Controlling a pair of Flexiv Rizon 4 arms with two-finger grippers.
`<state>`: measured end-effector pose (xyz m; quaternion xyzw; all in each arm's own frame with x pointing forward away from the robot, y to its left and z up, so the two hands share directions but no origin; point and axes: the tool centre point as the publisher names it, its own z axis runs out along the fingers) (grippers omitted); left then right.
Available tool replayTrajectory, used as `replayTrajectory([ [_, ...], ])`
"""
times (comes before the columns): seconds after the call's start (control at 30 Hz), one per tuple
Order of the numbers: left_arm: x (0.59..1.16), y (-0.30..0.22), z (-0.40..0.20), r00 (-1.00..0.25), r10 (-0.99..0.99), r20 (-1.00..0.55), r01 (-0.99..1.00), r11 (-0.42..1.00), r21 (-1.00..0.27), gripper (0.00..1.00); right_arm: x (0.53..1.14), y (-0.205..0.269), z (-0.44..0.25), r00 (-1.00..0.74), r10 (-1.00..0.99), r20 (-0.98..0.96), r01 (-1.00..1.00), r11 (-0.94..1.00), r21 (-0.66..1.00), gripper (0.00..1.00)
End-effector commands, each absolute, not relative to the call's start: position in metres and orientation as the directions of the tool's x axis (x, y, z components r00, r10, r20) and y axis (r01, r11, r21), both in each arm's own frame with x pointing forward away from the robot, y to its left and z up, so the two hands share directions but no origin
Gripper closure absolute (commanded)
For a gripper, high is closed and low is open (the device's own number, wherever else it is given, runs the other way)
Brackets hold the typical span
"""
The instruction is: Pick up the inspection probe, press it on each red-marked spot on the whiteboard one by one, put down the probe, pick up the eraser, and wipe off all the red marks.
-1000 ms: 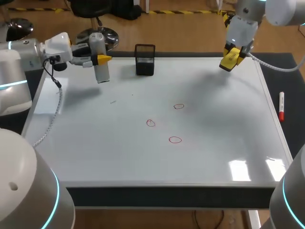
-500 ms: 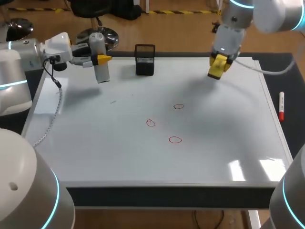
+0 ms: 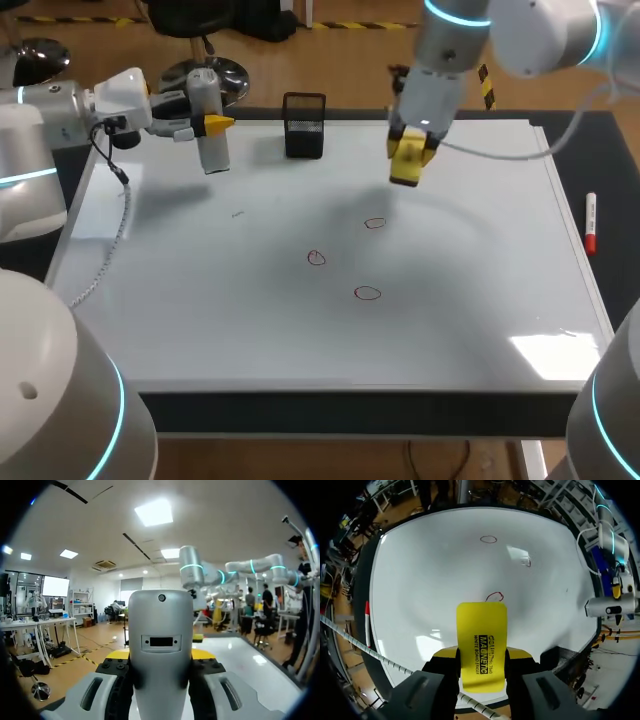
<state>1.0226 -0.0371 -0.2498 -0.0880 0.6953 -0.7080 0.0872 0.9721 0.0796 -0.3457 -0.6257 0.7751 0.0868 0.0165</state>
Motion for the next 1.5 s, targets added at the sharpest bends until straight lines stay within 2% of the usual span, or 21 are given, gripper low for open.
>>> replayTrajectory([
  [0.03,1.024,-0.037,-0.249,-0.970,-0.244,0.004,0.000,-0.018,-1.000,1.00,0.956,0.103,-0.350,-0.172,-0.980,-0.103,-0.982,0.161,0.102,1.00],
  [0.43,1.024,-0.037,-0.249,-0.970,-0.244,0.004,0.000,-0.018,-1.000,1.00,0.909,0.164,-0.367,-0.042,-0.997,-0.068,-0.992,0.033,0.122,1.00],
  [1.07,1.024,-0.037,-0.249,-0.970,-0.244,0.004,0.000,-0.018,-1.000,1.00,0.849,0.255,-0.397,0.040,-0.994,-0.101,-0.979,-0.059,0.195,1.00],
  [1.5,1.024,-0.037,-0.249,-0.970,-0.244,0.004,0.000,-0.018,-1.000,1.00,0.830,0.269,-0.416,0.041,-0.999,-0.026,-0.981,-0.045,0.190,1.00],
])
